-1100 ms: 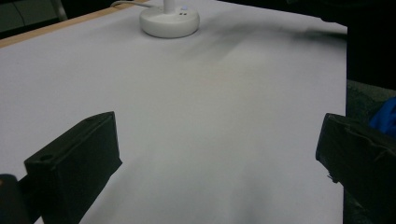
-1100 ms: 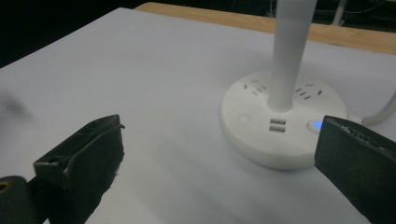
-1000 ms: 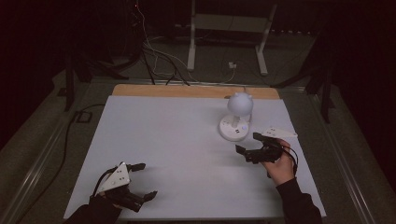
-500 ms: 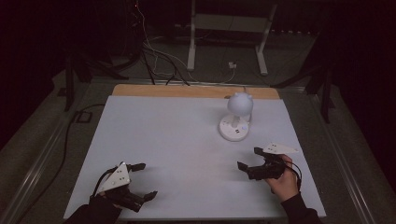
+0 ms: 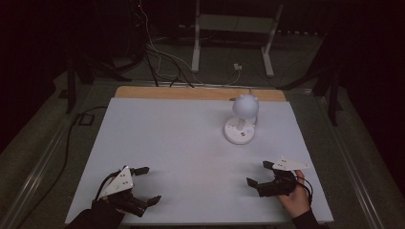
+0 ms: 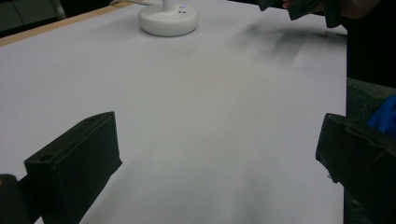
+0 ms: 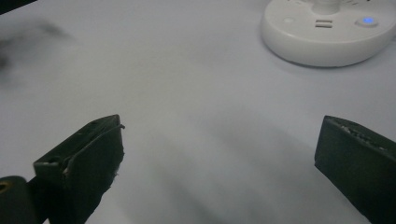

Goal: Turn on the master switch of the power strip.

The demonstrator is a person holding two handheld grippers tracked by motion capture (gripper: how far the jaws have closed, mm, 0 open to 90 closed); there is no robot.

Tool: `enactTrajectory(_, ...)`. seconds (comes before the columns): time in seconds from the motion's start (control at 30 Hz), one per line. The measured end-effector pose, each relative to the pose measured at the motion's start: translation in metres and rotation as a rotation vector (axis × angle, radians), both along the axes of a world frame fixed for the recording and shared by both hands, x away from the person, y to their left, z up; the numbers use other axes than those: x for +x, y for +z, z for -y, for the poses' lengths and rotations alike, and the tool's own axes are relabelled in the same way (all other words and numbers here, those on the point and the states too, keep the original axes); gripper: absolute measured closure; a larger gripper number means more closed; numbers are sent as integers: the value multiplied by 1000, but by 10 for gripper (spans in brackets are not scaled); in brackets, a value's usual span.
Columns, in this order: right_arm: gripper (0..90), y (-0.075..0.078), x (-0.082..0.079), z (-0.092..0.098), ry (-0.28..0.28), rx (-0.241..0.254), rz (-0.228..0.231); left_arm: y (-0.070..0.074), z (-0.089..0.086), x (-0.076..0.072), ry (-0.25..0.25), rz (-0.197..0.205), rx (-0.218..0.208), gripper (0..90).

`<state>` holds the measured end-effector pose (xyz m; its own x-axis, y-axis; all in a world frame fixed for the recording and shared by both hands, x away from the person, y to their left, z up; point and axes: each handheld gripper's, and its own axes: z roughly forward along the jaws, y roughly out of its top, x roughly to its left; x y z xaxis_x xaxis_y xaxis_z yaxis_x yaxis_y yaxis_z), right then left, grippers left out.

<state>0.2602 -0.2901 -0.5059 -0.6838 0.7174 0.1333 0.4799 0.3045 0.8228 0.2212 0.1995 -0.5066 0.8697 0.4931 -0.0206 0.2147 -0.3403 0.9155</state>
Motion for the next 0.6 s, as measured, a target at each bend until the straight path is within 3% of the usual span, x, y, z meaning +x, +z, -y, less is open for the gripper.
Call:
enactTrajectory(0.37,8,-10,-17,11,31,-42,14,0,0,0,-1,-2,1,2)
enactTrajectory(0.6,8,-17,-21,17,37,-104,43,0,1,0,-2,-3,0,2)
